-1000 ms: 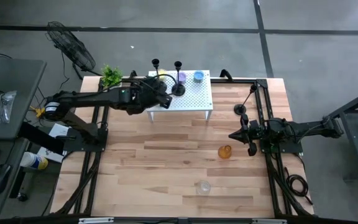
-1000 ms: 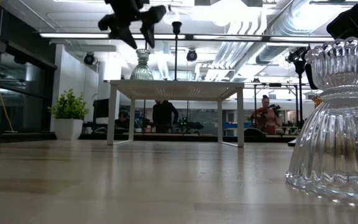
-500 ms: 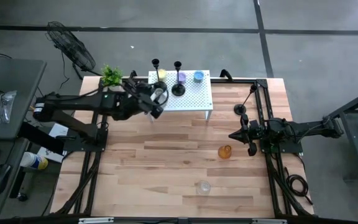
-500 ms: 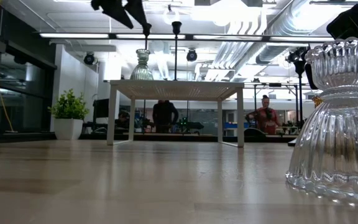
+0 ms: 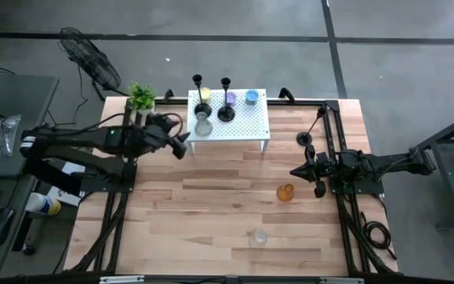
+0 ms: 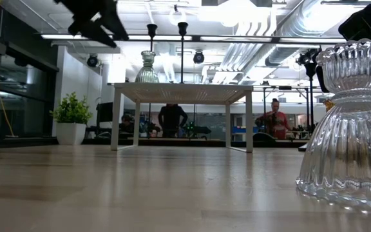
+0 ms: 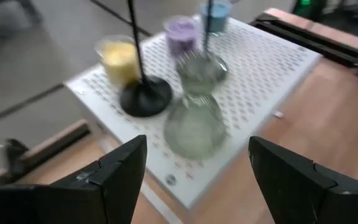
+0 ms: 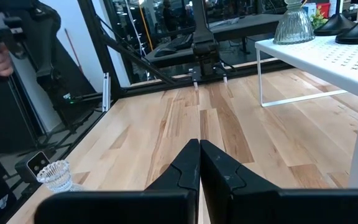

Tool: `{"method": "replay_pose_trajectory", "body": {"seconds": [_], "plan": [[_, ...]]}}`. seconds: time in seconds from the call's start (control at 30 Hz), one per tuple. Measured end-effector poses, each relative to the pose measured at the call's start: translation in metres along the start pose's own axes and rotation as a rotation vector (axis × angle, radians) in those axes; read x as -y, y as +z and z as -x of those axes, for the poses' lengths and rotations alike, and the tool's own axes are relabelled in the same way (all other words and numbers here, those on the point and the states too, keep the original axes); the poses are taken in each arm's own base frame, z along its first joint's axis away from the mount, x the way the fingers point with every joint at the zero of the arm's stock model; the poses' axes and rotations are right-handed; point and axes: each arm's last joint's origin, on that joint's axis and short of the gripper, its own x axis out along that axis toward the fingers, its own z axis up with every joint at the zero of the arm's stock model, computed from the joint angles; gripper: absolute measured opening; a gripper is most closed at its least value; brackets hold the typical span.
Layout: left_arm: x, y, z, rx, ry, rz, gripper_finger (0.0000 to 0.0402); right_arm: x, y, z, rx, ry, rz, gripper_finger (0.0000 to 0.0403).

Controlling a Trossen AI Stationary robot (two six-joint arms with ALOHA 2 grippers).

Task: Pick & Place candle stick holders
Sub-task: Put the black candle holder on the shelf

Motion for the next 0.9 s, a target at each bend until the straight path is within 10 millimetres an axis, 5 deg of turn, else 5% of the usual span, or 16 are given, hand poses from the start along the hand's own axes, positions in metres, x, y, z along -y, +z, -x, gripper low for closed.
{"method": "replay_pose_trajectory", "body": {"seconds": [0.53, 0.9], "plan": [[-0.034, -0.066, 0.017, 0.154, -0.481, -0.007, 0.0268, 0.000, 0.000, 0.000, 0.000, 0.000, 0.000, 0.0002], [-0.055, -0.098, 0.025, 0.210, -0.560, 0.026, 0.0148, 0.000, 0.000, 0.000, 0.000, 0.000, 0.000, 0.0002]]}}
